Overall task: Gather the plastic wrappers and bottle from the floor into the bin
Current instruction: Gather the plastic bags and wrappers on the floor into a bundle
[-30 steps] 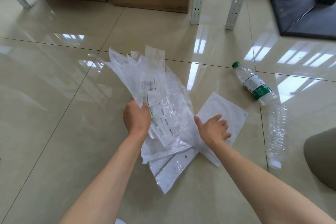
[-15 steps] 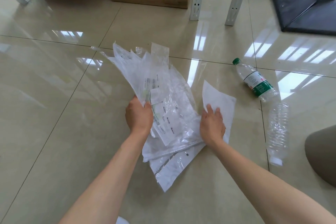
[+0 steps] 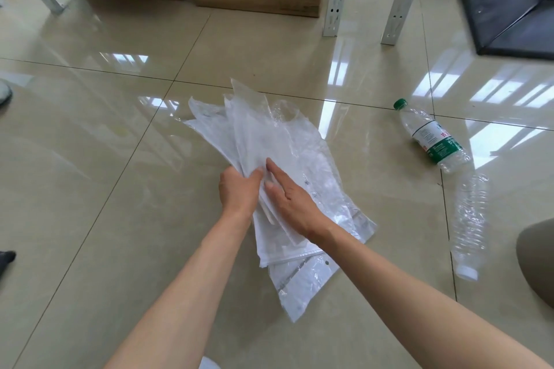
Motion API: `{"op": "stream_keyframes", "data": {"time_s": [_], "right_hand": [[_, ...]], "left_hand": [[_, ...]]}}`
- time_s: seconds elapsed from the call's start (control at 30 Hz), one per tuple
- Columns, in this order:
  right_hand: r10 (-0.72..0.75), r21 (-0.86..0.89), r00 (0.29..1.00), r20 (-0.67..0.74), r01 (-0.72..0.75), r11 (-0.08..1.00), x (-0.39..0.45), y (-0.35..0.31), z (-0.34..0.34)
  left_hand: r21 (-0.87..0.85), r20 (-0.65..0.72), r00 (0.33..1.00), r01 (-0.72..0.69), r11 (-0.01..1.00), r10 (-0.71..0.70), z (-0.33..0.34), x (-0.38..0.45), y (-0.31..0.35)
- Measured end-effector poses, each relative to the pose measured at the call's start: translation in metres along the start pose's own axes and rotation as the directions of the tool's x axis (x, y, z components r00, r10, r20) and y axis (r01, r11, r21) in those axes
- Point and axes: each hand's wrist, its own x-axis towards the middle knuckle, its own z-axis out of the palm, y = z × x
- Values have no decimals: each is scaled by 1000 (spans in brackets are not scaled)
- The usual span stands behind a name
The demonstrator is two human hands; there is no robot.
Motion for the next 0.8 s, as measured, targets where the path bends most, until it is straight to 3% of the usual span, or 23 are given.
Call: {"op": "stream_keyframes", "data": {"time_s": [0.2,0.33,0.43,0.53,0.67,0.8], "right_hand": [[117,8,992,-51,-116,993,-1,23,-13],[164,-234,953,-255,-225,946,3,53,-70],[164,-406,849,-502,-399,822,9,78,-148],[187,-434,713,-676,-590,681,10,98,-224],[382,-442,633,-673,-758,479,5,127,-281],[508,-401,609,-610,-789,465,7,145,-279]], "left_hand": [[154,-39,996,-71,986,77,6,-1,0],[263,-47,981,-169,950,187,13,2,2],[324,-40,970,-215,921,240,21,3,4],[326,-35,970,-217,920,242,33,6,5],[342,-27,964,-240,909,265,48,9,8],[337,-19,956,-268,902,291,57,9,11]]}}
